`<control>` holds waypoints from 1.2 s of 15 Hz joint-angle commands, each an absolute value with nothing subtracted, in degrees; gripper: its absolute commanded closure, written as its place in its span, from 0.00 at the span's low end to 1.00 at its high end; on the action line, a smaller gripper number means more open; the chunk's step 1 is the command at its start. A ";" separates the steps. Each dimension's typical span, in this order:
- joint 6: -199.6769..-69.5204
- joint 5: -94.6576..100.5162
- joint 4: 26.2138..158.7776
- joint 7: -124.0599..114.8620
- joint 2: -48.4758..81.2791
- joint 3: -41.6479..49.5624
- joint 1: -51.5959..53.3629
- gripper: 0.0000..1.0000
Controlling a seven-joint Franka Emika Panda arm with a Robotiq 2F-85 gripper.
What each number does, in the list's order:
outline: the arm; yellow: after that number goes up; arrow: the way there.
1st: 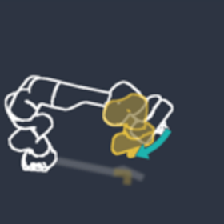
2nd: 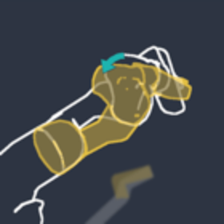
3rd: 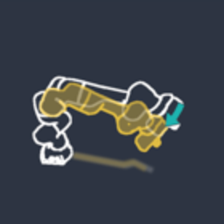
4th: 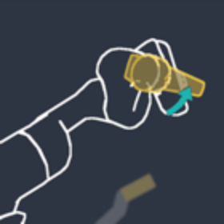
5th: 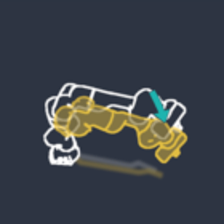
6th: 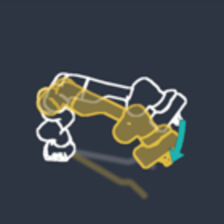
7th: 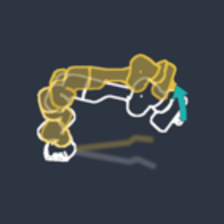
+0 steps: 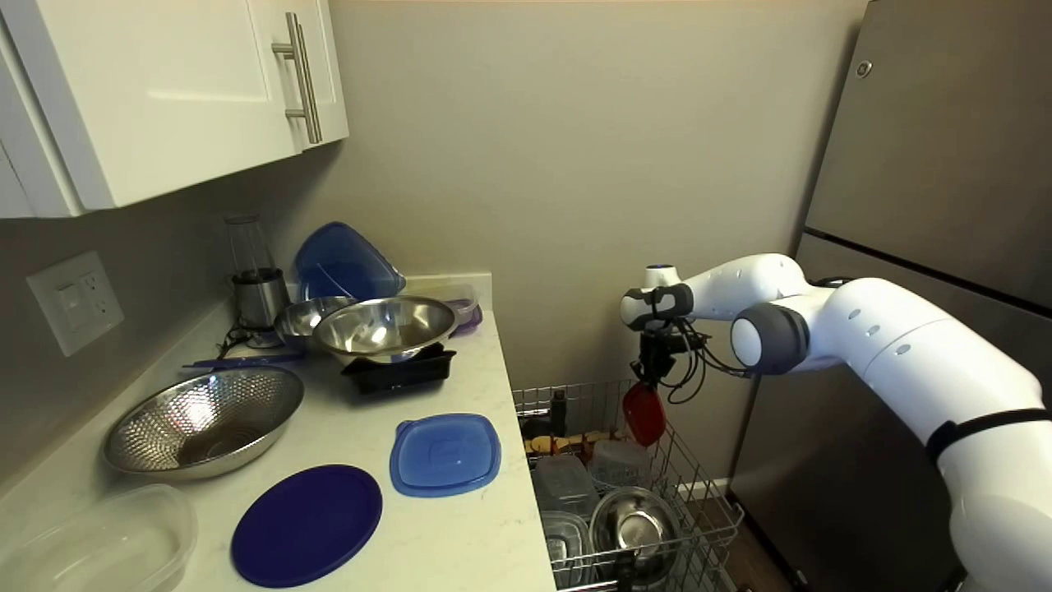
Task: Remove the red lid from the dishwasher and place it on the counter.
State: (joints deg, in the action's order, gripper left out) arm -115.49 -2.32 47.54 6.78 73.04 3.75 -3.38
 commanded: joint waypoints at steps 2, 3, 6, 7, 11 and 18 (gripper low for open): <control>-114.35 -3.13 51.18 7.99 68.36 2.63 -3.50 0.96; -113.32 -3.19 50.95 8.72 67.72 2.30 -3.64 0.96; -110.33 -2.97 50.36 10.23 65.84 1.88 -3.77 0.95; -108.94 -2.70 50.10 10.54 65.00 1.95 -3.67 0.95; -103.12 -3.15 49.29 13.50 62.66 0.16 -4.10 0.95; -97.96 -4.74 49.27 18.03 63.00 -3.34 -4.90 1.00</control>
State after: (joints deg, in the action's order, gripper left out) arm -99.72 -3.35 47.51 15.04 63.92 -1.75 -3.73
